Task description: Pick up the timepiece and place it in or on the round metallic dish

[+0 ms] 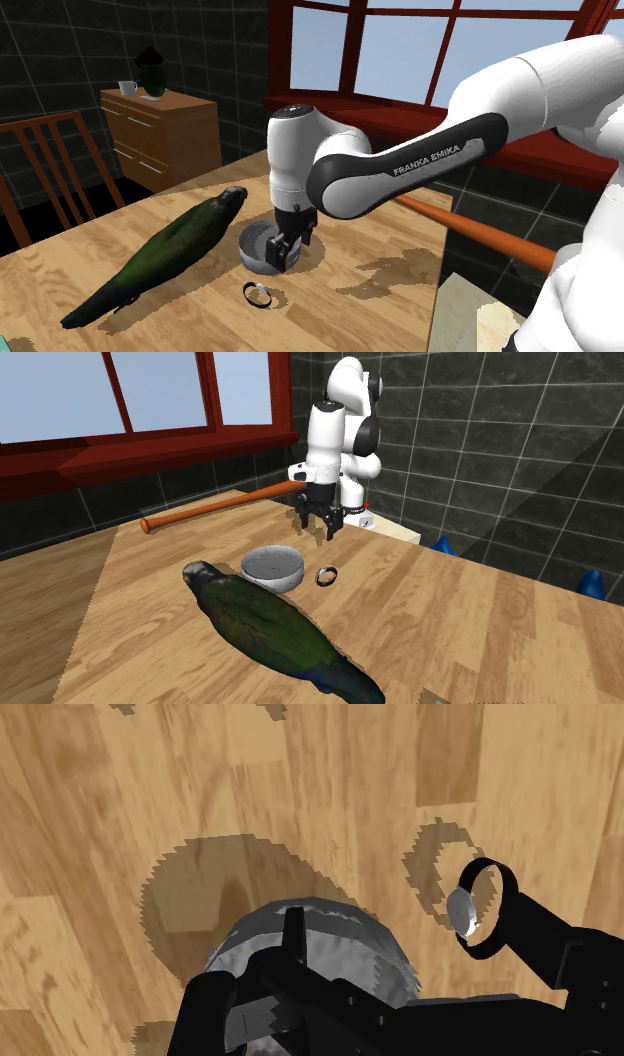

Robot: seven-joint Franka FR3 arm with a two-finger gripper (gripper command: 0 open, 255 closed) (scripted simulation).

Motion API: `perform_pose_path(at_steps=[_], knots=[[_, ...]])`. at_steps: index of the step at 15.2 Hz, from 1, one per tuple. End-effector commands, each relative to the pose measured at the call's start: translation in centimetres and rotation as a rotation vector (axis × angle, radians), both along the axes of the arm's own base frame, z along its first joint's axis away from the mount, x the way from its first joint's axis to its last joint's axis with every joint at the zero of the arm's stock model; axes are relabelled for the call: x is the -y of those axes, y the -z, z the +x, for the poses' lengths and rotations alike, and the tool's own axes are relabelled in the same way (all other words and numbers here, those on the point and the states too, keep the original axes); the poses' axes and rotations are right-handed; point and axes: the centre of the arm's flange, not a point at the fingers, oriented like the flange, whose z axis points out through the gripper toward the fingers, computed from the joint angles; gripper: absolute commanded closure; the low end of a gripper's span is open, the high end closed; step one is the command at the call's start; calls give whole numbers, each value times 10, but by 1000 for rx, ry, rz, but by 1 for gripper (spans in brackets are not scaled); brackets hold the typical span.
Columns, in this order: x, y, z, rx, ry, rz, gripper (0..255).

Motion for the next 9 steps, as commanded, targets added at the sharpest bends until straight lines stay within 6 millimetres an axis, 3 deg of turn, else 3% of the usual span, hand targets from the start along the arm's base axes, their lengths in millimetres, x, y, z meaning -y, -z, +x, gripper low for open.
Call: perform_pose_path(at_steps=[1,5,9], knots=[[-26,7,5,6,-16,-3,0],[-75,25,13,15,-49,-9,0],[-73,46,14,15,-49,-9,0]])
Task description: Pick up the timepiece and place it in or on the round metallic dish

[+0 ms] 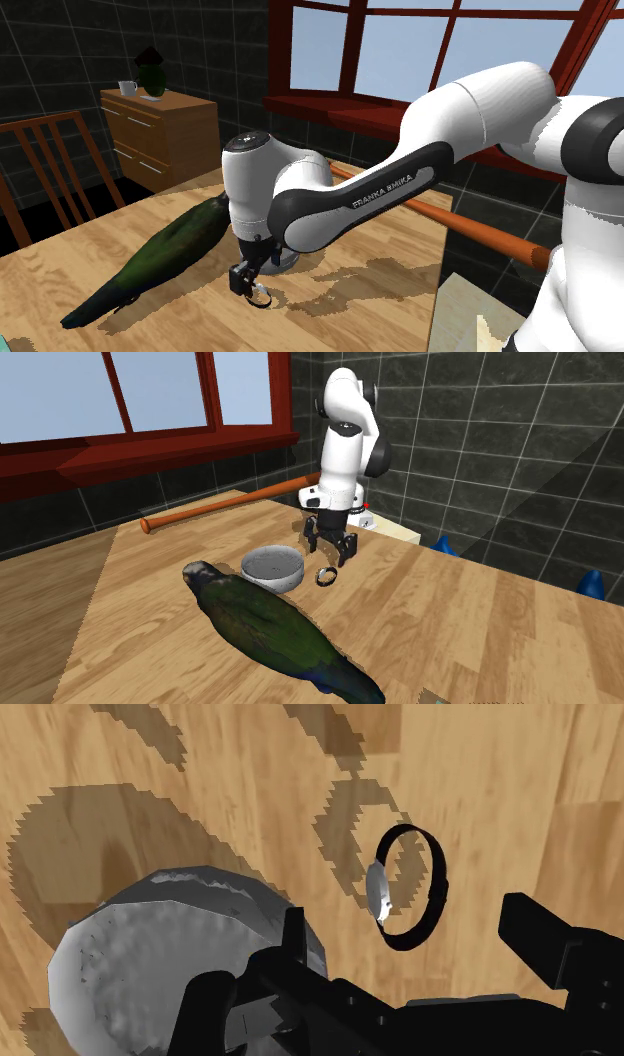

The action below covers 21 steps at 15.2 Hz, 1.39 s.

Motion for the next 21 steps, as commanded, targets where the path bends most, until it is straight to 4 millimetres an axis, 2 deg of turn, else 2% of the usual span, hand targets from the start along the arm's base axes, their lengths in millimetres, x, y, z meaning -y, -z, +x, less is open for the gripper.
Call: perform_pose_path(at_steps=[1,4,12,13,21], knots=[[1,10,1,1,0,0,0],[2,24,1,1,0,0,0],[2,24,1,1,0,0,0],[2,24,1,1,0,0,255],[2,24,2,1,0,0,255]])
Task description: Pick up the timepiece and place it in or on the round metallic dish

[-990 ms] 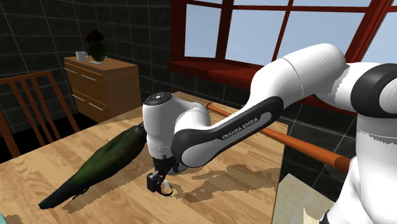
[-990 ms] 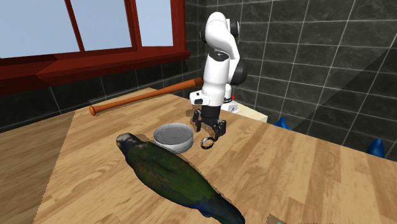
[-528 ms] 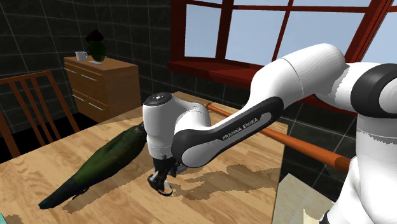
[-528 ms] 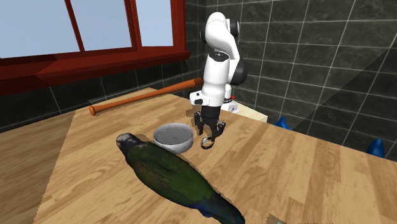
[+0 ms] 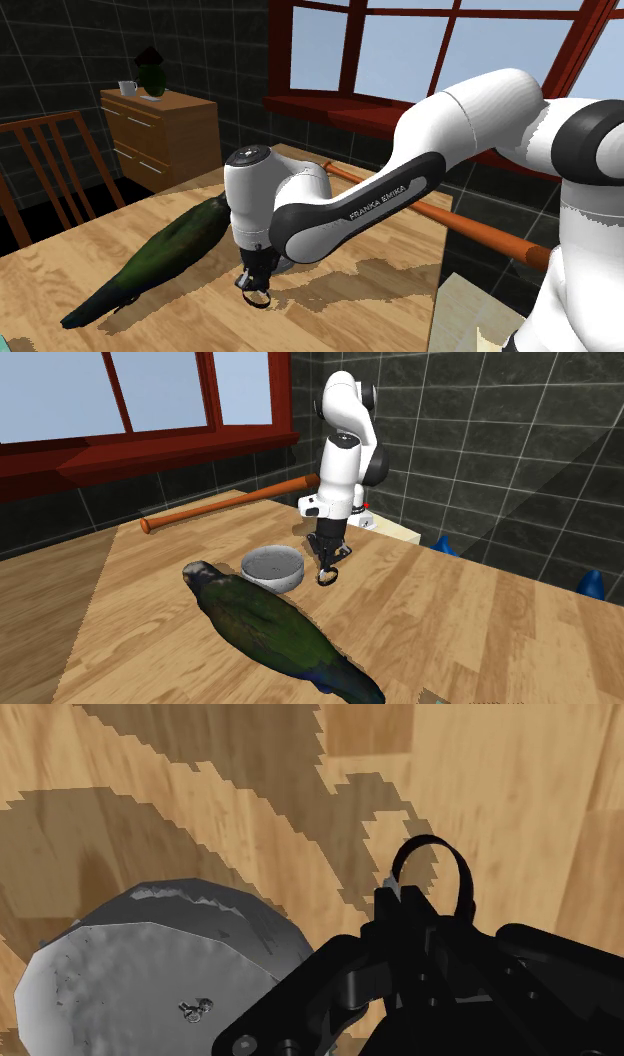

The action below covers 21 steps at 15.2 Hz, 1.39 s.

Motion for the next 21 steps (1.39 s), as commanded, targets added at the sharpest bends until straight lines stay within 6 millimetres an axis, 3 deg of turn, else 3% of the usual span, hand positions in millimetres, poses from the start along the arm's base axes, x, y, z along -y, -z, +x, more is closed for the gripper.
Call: perform_pose_path(at_steps=[1,21], knots=[[0,0,0,-1,1,-1,255],[0,-105,0,-1,1,-1,255]])
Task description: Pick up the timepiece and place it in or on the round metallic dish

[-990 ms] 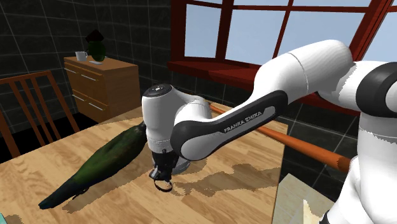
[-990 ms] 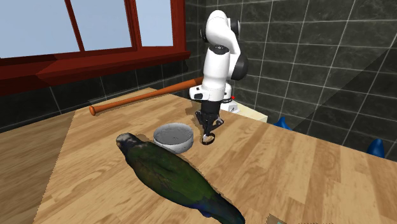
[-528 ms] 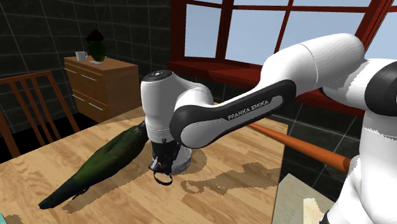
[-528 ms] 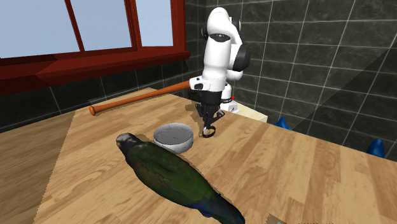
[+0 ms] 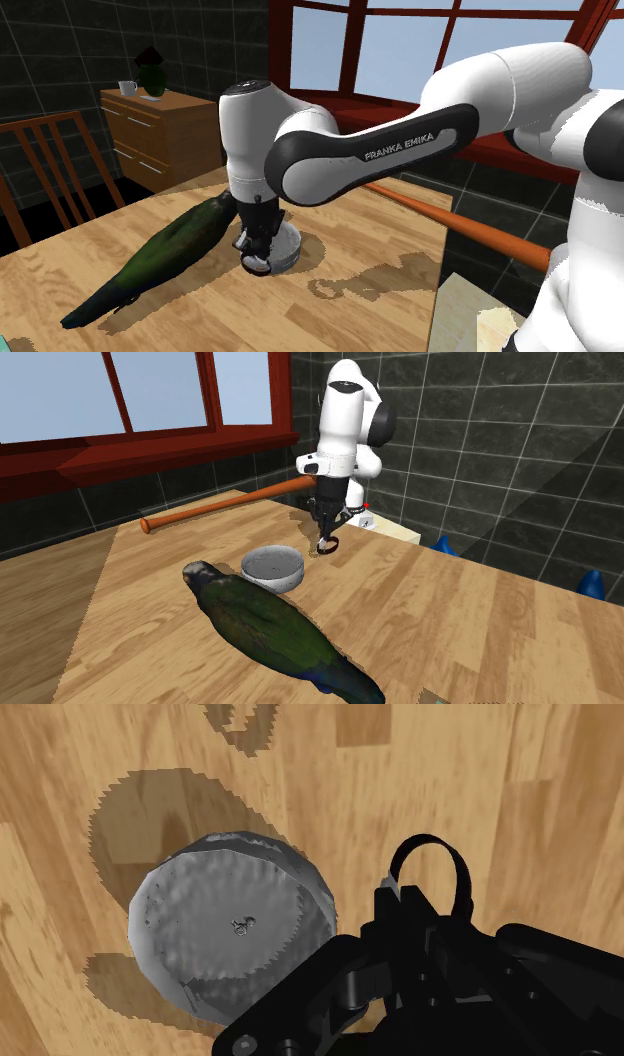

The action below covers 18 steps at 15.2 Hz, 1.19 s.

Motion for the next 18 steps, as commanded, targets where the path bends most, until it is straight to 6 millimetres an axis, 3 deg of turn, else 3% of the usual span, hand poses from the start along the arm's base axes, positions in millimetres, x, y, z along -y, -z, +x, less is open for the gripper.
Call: perform_pose_path(at_steps=[1,4,16,18], knots=[[-1,-10,-2,0,0,0,255],[-1,-22,-2,-1,0,0,255],[107,-50,112,0,0,0,255],[107,-39,112,0,0,0,255]])
